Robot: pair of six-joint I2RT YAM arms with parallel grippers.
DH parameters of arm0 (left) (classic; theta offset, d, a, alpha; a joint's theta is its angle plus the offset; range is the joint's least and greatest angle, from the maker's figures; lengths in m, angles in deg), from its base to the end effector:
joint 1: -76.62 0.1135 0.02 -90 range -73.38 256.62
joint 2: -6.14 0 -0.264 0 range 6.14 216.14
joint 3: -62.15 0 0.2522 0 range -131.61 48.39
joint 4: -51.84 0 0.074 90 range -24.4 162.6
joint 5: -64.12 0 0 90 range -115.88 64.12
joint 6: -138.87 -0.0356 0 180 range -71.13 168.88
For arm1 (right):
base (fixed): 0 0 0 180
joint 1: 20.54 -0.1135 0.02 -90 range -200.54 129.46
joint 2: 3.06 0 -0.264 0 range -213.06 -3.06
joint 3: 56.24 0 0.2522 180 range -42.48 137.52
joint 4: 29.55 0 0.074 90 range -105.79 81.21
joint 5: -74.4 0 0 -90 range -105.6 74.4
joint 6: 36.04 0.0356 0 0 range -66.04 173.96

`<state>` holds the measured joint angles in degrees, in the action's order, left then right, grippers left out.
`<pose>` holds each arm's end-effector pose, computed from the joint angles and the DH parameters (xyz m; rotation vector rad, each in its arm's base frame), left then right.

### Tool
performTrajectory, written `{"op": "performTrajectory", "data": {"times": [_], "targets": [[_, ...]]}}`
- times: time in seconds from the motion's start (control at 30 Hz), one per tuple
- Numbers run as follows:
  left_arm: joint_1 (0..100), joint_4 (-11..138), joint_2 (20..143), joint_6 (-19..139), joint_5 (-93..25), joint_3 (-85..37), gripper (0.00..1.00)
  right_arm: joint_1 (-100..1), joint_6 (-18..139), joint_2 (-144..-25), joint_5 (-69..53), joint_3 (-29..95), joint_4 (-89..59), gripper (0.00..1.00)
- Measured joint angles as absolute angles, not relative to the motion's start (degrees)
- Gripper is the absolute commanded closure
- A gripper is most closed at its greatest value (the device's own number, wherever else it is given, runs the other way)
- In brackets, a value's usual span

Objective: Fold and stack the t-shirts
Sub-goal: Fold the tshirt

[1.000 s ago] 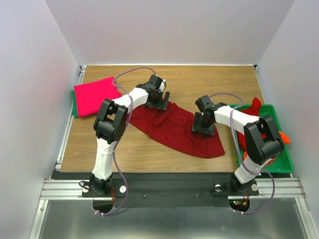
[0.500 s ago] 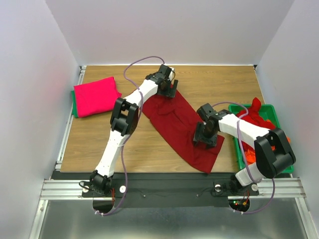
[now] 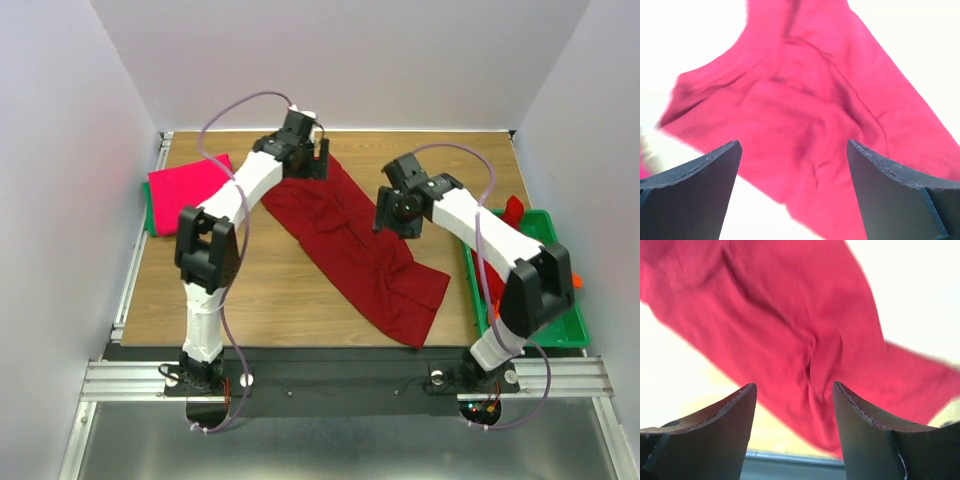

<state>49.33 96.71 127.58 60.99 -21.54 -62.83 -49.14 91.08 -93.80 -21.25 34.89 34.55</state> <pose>0.4382 -0.2230 0.2820 0.2650 2.2891 -0.2692 0.2862 0.1521 0.2811 0.2311 2.6847 0.2297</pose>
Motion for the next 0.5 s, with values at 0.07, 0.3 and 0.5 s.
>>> {"op": "performTrajectory", "data": {"times": [0.07, 0.3, 0.5], "targets": [[50.5, 96.1, 123.5, 61.9, -21.8, -59.8, 0.02, -49.1, 89.1, -97.6, -22.6, 38.3, 33.7, 0.31], [54.1, 93.4, 122.0, 64.6, -25.2, -47.9, 0.02, -49.1, 82.2, -111.7, -24.1, 43.7, 28.0, 0.31], [53.7, 93.3, 129.5, 66.1, -28.0, -47.5, 0.02, -48.4, 78.8, -117.2, -23.3, 44.2, 24.7, 0.31]]}}
